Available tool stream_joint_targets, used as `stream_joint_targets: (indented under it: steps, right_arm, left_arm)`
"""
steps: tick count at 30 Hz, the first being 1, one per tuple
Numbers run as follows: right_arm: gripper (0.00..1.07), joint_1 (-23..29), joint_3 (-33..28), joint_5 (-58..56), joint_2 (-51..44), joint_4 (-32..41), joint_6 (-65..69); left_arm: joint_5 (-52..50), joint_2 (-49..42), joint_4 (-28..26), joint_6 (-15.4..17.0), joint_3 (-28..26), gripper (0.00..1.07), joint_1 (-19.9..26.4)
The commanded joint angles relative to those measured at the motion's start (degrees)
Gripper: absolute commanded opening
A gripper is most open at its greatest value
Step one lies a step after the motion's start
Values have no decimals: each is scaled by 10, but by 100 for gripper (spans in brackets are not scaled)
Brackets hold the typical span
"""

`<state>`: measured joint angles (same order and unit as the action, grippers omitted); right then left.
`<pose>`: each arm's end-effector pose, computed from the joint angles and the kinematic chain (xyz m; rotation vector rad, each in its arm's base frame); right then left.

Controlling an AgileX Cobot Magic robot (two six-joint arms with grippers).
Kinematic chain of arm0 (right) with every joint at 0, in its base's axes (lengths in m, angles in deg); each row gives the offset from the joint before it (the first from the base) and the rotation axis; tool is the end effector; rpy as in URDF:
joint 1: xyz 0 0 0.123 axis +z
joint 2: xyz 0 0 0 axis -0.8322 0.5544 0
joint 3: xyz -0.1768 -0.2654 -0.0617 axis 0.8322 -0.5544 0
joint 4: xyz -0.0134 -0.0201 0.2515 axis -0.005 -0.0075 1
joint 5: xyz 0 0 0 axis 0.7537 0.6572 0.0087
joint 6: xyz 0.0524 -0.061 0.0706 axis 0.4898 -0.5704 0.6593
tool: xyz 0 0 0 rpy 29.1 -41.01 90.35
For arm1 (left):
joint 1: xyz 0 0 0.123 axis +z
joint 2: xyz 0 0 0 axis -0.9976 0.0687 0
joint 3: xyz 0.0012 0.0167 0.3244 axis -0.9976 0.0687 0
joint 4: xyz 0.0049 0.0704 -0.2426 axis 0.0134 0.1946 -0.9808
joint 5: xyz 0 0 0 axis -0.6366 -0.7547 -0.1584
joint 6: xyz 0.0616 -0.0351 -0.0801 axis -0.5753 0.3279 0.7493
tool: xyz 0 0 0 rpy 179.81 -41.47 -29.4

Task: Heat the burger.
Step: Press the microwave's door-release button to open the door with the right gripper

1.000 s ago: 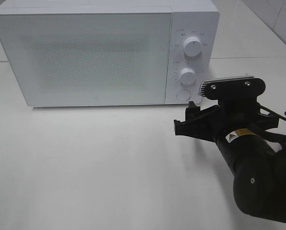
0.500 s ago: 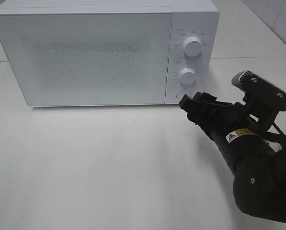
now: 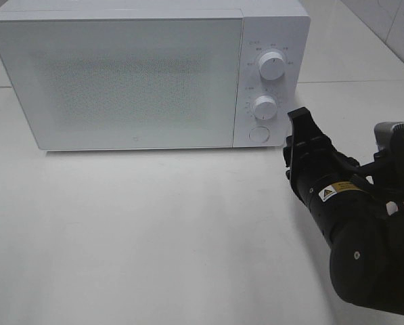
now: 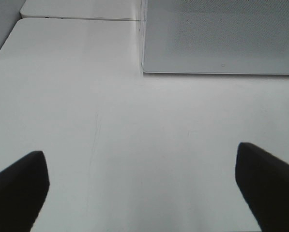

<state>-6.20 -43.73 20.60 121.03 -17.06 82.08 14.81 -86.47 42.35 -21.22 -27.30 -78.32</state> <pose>0.2333 0.1474 0.1697 1.0521 1.5167 0.7719 -0.0321 -0.0243 0.2750 0.0051 2.0262 -0.0856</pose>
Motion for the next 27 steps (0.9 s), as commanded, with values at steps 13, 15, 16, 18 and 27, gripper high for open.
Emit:
stream_joint_targets:
  steps: [13,15,16,18,27]
  right_arm:
    - [1,2,2,-42,1,0,181]
    - [0,2,2,-48,1,0,181]
    - [0,2,3,-54,1,0,182]
    - [0,2,3,-57,1,0,183]
    - [0,-32,3,-79,1,-44,195]
  left_arm:
    - [-9,-14,-1,-1,1,98,2]
    - [-9,-14,-1,-1,1,98,2]
    - [-9,-14,-1,-1,1,98,2]
    - [-9,-14,-1,-1,1,98,2]
    - [-9,-14,-1,-1,1,98,2]
